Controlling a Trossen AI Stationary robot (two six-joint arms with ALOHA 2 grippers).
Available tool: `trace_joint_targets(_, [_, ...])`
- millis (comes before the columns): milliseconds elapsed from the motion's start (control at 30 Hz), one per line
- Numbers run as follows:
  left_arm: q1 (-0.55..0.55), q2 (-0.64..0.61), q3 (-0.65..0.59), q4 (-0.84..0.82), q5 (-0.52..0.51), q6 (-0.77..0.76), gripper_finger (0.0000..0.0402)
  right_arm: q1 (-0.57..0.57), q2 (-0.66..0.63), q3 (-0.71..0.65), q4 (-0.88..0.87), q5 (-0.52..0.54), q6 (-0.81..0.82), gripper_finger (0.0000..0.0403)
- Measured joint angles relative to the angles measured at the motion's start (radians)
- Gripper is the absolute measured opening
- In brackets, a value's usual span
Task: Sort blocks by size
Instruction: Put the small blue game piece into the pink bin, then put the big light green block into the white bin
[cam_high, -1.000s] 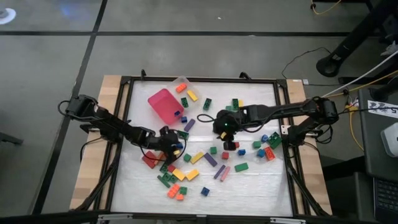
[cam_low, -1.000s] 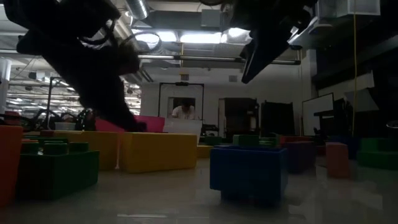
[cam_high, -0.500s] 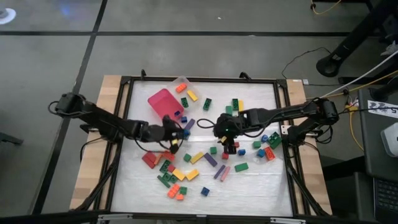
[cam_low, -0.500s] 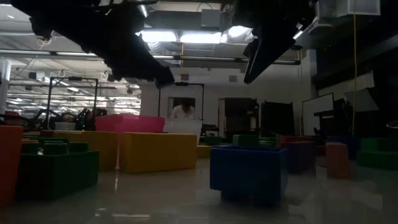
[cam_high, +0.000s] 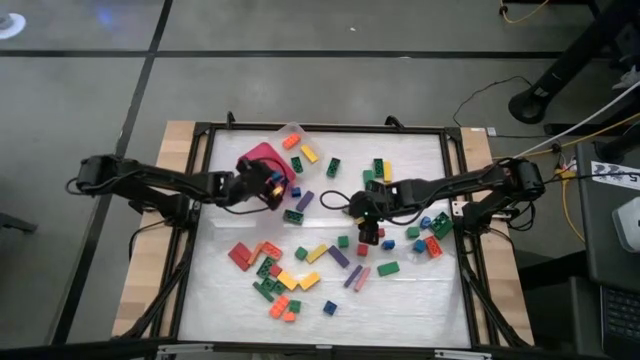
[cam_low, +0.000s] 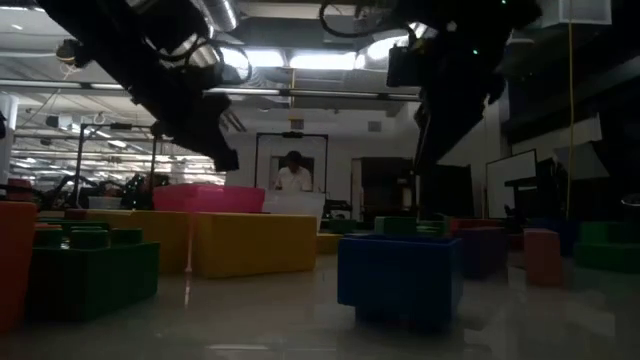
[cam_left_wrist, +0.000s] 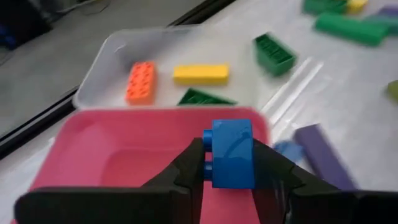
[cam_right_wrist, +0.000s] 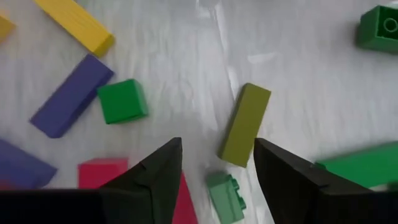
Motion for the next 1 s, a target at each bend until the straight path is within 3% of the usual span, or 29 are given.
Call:
trace_joint_targets(167, [0.045,0.000,0.000,-0.022,0.000,-0.025,0.0100,-0.002,0.000,-0.035,0.038,0.031,0.000,0.0200])
trace_joint_targets(533, [0.085,0.000,0.000,-0.031,0.071,-0.082,0.0185,-0.091,0.000,-0.153,0.226,0.030,0.000,0.0200])
trace_joint_targets(733, [0.084,0.000,0.000,-0.031,0.073,-0.082,0.0186,-0.136,0.027,-0.181,0.289,-0.061,0.024,0.0200])
trace_joint_targets(1000, [0.084,0.000,0.000,-0.027,0.073,-0.081,0.0184,-0.138,0.134,-0.181,0.352,-0.075,0.022,0.0200])
